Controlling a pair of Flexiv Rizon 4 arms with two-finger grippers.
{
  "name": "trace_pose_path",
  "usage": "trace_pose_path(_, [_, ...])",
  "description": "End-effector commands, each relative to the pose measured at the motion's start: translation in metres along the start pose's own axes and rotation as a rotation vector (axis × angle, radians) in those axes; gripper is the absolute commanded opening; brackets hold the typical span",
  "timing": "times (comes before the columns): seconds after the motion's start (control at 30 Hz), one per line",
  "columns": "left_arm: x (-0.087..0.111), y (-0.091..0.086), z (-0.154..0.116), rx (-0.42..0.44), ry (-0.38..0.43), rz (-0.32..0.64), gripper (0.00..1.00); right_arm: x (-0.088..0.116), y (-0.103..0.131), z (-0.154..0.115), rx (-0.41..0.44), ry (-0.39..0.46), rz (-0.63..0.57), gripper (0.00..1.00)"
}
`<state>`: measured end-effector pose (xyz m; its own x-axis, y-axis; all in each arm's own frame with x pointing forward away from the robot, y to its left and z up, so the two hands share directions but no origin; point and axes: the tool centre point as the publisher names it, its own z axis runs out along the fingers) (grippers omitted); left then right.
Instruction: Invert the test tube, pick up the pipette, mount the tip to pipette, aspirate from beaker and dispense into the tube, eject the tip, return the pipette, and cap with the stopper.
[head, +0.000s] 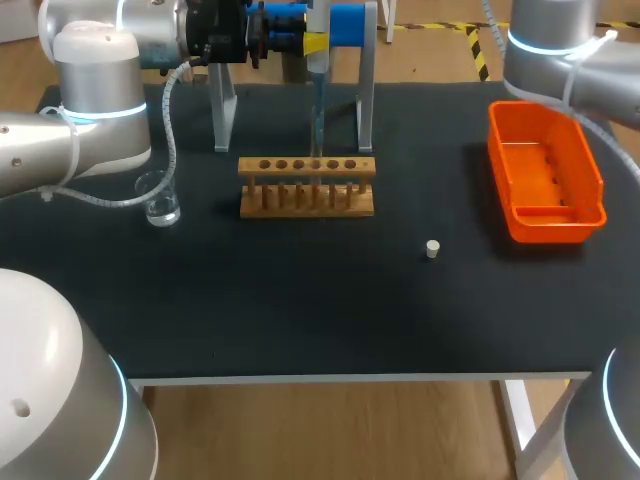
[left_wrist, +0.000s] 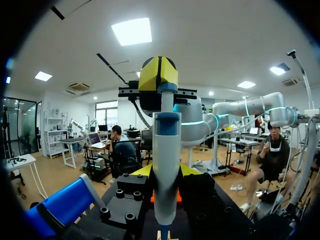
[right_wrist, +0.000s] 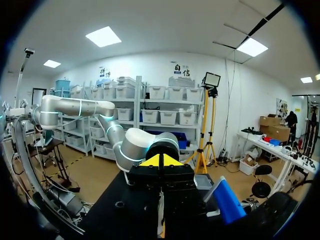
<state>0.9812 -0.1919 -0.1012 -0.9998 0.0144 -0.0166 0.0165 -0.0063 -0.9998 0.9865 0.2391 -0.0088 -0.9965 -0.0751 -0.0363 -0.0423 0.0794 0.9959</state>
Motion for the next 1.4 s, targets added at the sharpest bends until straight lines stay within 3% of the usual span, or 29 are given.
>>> trace_pose_path(0.03, [0.0,0.0,0.0,0.0,0.0,0.0,0.0,-0.004,-0.001,0.002,0.008,0.004,0.004,0.0])
trace_pose_path(1.1, [0.0,0.0,0.0,0.0,0.0,0.0,0.0,0.003,-0.036,0.002,0.034,0.014,0.07,0.0])
trace_pose_path(1.23, [0.0,0.0,0.0,0.0,0.0,0.0,0.0,0.003,-0.036,0.002,0.032,0.015,0.068,0.0])
trace_pose_path(1.4, [0.0,0.0,0.0,0.0,0.0,0.0,0.0,0.001,-0.017,-0.002,0.01,0.002,0.029,0.0])
